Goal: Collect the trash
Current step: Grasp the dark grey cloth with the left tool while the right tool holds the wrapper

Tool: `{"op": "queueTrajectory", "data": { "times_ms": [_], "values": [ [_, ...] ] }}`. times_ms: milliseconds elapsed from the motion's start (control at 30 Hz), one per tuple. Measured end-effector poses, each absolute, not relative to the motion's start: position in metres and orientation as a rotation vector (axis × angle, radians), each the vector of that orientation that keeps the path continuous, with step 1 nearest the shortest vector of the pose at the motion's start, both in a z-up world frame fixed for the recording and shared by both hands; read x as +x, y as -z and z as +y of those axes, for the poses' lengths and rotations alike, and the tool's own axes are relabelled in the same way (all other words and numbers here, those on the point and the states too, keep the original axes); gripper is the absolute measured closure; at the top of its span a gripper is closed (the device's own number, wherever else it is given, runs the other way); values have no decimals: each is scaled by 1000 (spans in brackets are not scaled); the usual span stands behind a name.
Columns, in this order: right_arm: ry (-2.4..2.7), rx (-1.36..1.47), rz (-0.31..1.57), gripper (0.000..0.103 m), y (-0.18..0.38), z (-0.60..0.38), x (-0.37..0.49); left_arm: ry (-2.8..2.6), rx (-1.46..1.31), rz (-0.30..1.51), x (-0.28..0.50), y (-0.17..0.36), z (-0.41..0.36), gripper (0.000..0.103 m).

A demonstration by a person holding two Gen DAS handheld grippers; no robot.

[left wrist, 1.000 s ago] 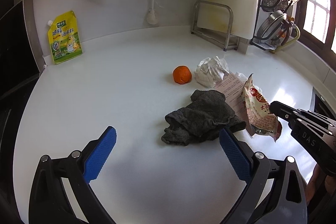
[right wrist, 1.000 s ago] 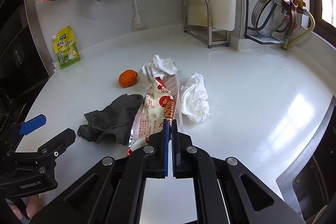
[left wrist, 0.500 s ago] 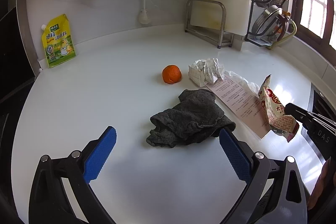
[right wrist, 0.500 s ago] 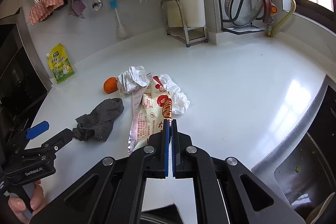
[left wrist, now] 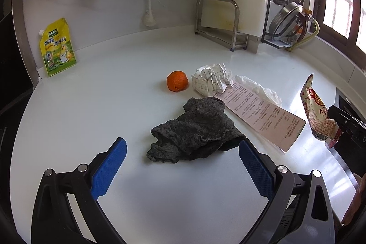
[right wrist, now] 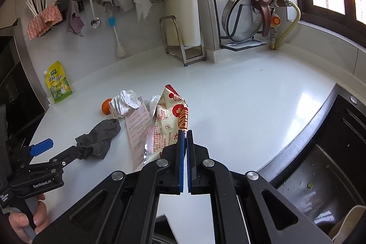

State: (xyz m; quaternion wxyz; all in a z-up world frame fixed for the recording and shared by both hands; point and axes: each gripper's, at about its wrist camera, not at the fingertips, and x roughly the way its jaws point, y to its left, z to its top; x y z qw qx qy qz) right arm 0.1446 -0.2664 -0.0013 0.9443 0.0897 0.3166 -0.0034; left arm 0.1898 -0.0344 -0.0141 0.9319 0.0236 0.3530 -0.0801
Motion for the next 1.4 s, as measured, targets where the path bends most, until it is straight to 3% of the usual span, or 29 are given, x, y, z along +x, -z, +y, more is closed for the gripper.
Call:
{"op": "queueTrajectory", "data": {
  "times_ms": [700,1067,1233,1333,1400],
  "values": [
    [-17,254,624,101,5,-292,135,97,34,821,234,30,-67,6],
    [-45,273,612,101,4,-293,135,37,37,959,258,50,-64,7],
    [-48,274,613,101,5,-294,134,50,31,931,254,47,-63,27],
    [-50,270,618,101,6,-293,135,69,18,915,252,44,-61,47],
    [-51,267,620,101,6,-292,135,79,10,906,251,43,-59,65]
  ]
}}
